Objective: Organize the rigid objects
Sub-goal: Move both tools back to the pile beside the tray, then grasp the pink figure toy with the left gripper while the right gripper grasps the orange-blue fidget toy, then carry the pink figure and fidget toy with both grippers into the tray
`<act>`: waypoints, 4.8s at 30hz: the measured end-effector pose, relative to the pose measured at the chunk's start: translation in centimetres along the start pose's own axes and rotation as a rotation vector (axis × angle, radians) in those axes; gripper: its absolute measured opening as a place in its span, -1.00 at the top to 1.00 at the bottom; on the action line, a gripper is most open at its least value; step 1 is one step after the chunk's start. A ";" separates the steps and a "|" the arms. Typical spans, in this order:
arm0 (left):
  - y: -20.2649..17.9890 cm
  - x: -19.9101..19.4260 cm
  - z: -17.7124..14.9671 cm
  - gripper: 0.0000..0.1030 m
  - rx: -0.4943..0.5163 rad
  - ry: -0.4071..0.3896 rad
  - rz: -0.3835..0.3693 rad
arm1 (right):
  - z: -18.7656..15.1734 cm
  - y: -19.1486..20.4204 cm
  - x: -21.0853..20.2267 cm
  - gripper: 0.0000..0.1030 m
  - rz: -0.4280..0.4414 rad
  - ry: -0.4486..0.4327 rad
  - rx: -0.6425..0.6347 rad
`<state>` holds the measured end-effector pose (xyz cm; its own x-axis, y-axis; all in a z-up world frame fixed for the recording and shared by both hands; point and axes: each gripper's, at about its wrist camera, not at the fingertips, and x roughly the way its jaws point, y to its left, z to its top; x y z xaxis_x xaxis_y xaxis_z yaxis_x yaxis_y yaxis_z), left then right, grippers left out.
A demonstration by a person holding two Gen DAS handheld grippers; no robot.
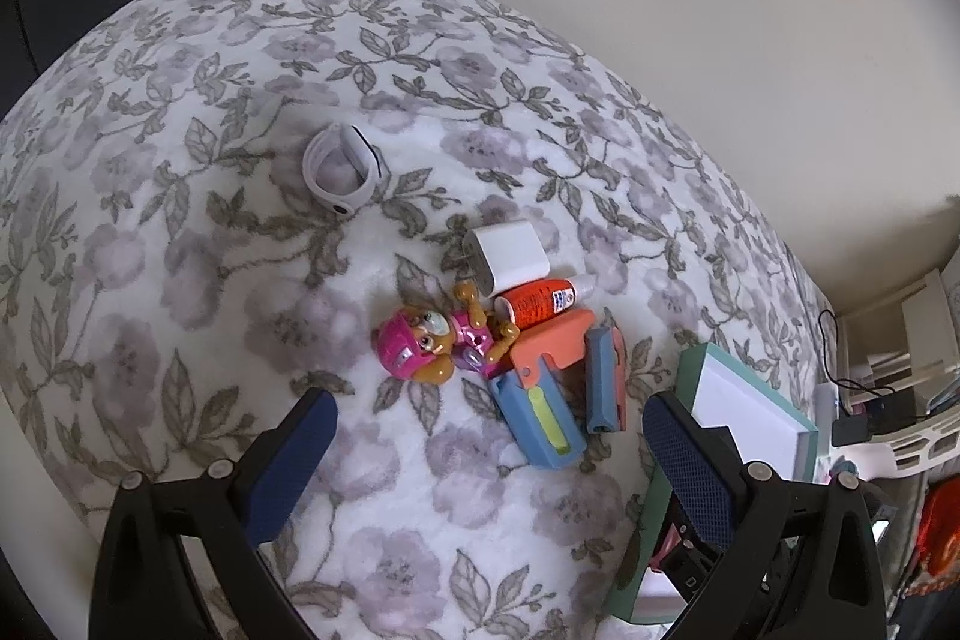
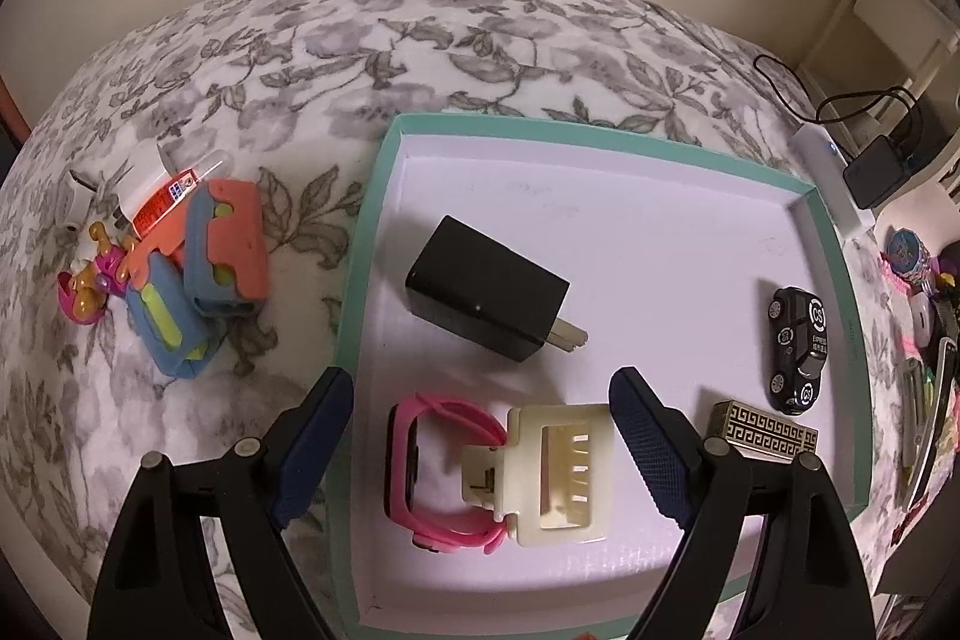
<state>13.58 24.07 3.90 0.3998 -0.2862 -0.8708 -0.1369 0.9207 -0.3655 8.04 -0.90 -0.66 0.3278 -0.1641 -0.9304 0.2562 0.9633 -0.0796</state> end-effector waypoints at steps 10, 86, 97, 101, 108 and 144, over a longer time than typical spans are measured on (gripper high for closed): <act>1.1 0.6 2.7 -1.00 -0.032 -0.020 -0.005 | 1.5 1.0 -0.2 -0.70 -0.049 -0.016 -0.023; 1.2 7.9 3.1 0.18 0.069 0.141 0.011 | 5.7 7.4 3.0 0.12 0.300 0.030 -0.005; 0.7 5.8 3.5 0.18 0.064 0.097 -0.035 | 5.2 5.9 0.9 0.12 0.343 -0.009 0.045; 0.3 4.1 3.9 0.18 0.063 0.058 -0.070 | 5.1 5.4 -0.2 0.12 0.353 -0.033 0.056; -1.4 0.0 4.3 0.18 0.092 -0.033 -0.091 | 4.5 3.0 -2.1 0.12 0.349 -0.060 0.105; -19.3 2.7 -6.9 0.18 0.373 0.139 -0.204 | 0.0 -15.6 -2.0 0.12 0.081 0.014 0.379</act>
<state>11.07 3.74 6.32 0.2560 -0.4813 -0.8383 0.2782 0.8672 -0.4129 3.43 -15.61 2.42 0.3488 -0.0849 -0.9333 0.5488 0.8258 0.1300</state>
